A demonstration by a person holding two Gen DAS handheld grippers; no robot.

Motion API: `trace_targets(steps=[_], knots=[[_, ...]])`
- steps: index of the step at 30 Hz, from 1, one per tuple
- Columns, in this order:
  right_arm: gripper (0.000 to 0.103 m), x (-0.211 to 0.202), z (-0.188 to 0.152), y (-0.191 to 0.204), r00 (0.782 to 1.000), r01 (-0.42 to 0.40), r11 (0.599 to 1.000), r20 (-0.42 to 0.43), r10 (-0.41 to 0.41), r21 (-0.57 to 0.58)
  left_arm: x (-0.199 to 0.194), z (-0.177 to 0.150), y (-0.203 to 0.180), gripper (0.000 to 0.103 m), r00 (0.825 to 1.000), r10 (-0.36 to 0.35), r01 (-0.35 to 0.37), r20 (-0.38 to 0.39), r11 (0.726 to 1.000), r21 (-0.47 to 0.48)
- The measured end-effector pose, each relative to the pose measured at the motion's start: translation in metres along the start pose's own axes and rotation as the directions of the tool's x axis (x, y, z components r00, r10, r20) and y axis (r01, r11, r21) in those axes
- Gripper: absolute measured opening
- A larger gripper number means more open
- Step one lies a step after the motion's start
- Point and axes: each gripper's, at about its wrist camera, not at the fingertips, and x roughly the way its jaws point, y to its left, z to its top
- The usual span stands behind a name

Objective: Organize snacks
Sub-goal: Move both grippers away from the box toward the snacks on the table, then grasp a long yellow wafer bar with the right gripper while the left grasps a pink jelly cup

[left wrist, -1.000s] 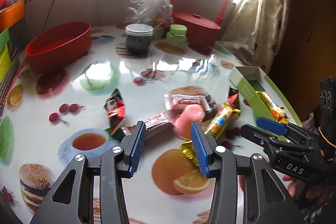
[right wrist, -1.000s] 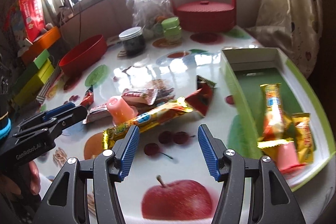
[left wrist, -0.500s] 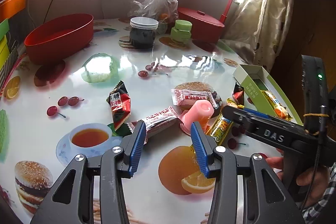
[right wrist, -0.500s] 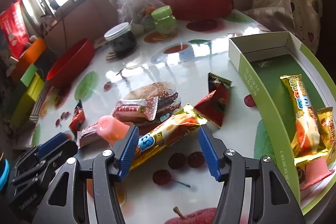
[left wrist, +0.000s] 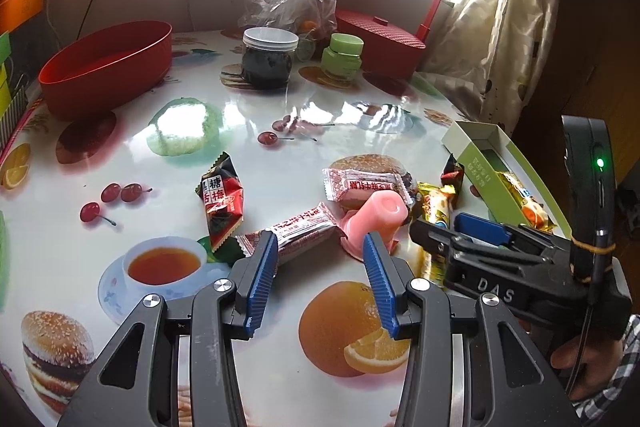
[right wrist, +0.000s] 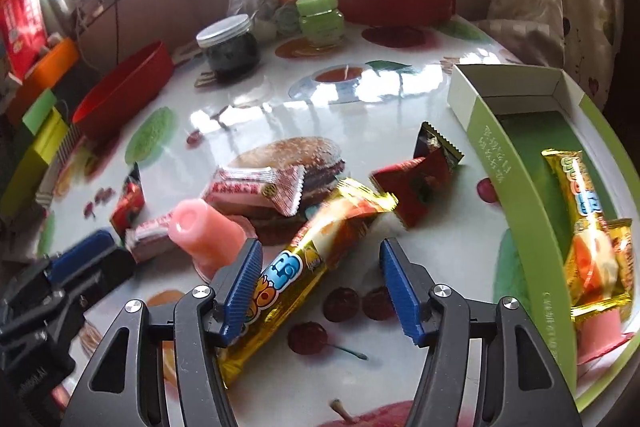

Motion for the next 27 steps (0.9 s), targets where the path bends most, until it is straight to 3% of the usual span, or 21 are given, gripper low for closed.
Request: trace_targets(steps=[5,12,15,20,27], knots=[[0.061,-0.002,-0.009,0.000,0.996,0.093,0.993,-0.007,-0.094,-0.071,0.004,0.001,-0.006,0.046,1.000,-0.011,0.011,-0.007,1.000,0.014],[0.061,-0.004,-0.011,-0.006,0.995,0.095,0.993,-0.008,-0.096,-0.077,0.012,0.003,-0.017,0.046,0.999,-0.022,0.023,-0.025,0.999,0.041],[0.054,-0.006,-0.012,-0.008,0.995,0.101,0.992,-0.004,-0.101,-0.071,0.016,0.004,-0.021,0.046,0.999,-0.024,0.026,-0.036,0.999,0.048],[0.029,-0.012,-0.013,-0.017,0.995,0.097,0.994,0.005,-0.097,-0.040,0.023,0.007,-0.029,0.046,0.999,-0.025,0.028,-0.042,0.997,0.070],[0.024,-0.017,-0.018,-0.024,0.998,0.060,0.998,0.009,-0.059,-0.018,0.038,0.011,-0.038,0.046,0.998,-0.008,0.014,-0.058,0.996,0.093]])
